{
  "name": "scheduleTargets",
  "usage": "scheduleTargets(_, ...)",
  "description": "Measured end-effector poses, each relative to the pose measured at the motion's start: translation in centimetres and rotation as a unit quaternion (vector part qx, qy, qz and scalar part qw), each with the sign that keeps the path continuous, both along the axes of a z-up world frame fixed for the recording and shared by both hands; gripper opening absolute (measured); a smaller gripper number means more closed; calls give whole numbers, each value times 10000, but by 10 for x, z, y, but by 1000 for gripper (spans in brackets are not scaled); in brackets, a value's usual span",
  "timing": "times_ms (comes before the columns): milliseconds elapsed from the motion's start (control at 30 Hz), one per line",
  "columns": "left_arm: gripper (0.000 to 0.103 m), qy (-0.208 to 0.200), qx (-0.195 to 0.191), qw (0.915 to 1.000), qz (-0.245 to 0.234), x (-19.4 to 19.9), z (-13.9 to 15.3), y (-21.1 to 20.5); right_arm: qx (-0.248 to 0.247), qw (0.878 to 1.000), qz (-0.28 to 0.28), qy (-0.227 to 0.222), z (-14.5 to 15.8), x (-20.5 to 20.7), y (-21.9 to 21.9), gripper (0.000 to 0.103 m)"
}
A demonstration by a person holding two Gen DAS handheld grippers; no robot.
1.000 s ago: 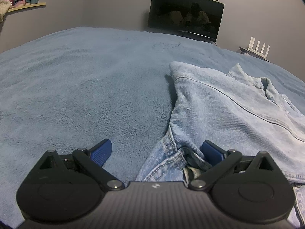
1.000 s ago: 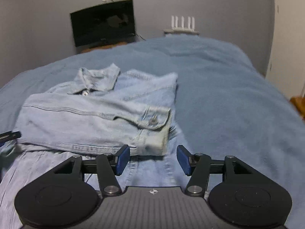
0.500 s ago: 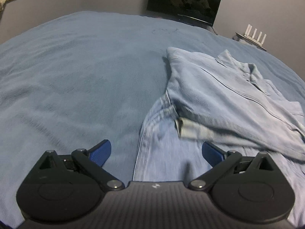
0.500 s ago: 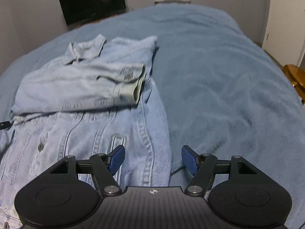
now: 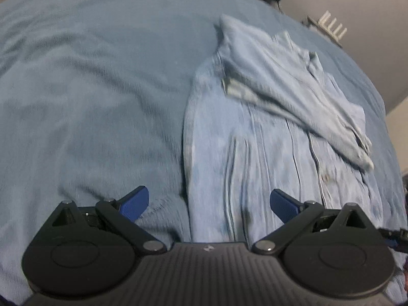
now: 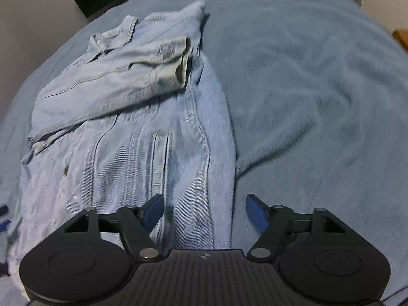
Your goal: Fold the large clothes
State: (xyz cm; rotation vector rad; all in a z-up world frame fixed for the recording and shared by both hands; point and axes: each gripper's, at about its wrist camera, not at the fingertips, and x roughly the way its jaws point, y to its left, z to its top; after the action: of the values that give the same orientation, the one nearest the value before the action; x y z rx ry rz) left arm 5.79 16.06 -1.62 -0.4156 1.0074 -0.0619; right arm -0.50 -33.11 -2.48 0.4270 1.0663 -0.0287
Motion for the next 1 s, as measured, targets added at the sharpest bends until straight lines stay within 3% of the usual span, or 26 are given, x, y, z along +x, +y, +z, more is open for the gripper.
scheduleTargets(167,98,369,-457,9983,0,-24,4,4,361,9986,131,356,-2,-10,2,83)
scheduleTargets(300,96,226,-787,9965,-163,-45,16,3,300,9969,437,575,-5,-14,12,85)
scheduleTargets(367,87,136,-925,9955,-166,-54,20,4,299,9969,484,545,-4,-15,14,85)
scheduleTargets(433,87,16,-902,9958,-176,-60,25,2,383,9969,424,541,-4,-15,10,82)
scheduleTargets(567,76,231,-712,9970,-189,-51,19,-3,704,9950,279,652,-12,-14,-3,70)
scheduleTargets(700,74,255,-666,9974,-88,-38,8,0,884,9937,139,680,-19,-12,-13,66)
scheduleTargets(867,68,234,-1029,9943,-120,-37,5,8,1016,9924,12,698,-25,-8,-16,63)
scheduleTargets(1000,67,-186,-1491,9884,-229,-53,16,14,1209,9914,45,506,-14,-15,-20,52)
